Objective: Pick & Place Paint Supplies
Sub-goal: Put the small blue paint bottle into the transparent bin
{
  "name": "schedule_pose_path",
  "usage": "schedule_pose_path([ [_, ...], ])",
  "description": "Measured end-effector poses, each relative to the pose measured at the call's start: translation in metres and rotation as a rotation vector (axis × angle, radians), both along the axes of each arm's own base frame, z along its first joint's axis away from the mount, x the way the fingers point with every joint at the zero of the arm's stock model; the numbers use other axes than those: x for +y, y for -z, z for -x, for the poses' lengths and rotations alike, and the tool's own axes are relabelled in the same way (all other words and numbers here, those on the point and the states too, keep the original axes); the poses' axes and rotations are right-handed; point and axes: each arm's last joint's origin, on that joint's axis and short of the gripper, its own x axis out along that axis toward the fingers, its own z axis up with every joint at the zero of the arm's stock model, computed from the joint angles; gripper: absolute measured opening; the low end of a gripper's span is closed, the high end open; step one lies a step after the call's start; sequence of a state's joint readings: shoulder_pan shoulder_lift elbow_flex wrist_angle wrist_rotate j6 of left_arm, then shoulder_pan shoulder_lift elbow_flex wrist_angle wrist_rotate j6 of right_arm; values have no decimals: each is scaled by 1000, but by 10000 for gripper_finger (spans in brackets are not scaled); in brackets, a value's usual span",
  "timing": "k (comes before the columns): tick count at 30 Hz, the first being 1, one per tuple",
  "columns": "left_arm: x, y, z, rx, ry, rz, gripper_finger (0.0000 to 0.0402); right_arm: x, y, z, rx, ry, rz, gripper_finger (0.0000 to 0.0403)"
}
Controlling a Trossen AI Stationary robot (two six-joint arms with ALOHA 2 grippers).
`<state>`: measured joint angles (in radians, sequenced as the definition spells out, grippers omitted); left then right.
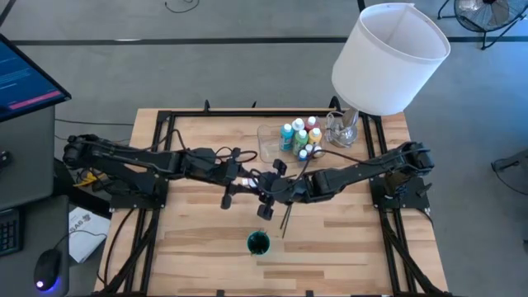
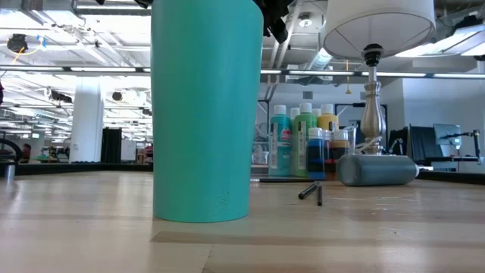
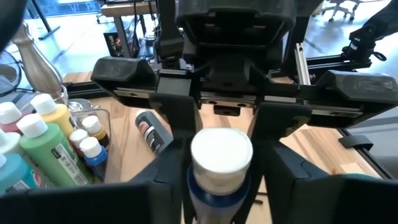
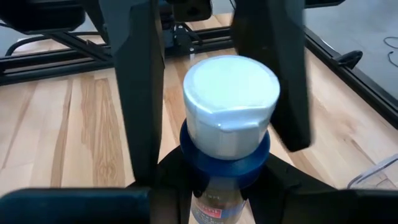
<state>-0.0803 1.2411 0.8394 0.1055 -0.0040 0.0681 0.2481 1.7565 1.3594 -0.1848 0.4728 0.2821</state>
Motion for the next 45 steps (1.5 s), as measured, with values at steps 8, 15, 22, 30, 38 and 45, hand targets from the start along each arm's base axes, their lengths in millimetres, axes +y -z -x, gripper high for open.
schedule_pose_path([
  [8,1,0,0,0,-14,-5,23,0,0,0,4,0,4,114],
  [15,2,-1,1,-1,-65,-21,23,3,1,4,35,-13,23,181],
  [22,3,-4,3,-16,-81,-25,23,9,2,21,168,-20,18,223],
  [30,20,-3,-4,-49,-95,-11,23,33,-23,71,139,211,61,229],
  [38,52,12,-35,-167,-105,12,23,75,-27,105,50,243,230,230],
  [45,80,38,-79,-138,-156,-13,23,88,-2,134,15,250,362,230],
])
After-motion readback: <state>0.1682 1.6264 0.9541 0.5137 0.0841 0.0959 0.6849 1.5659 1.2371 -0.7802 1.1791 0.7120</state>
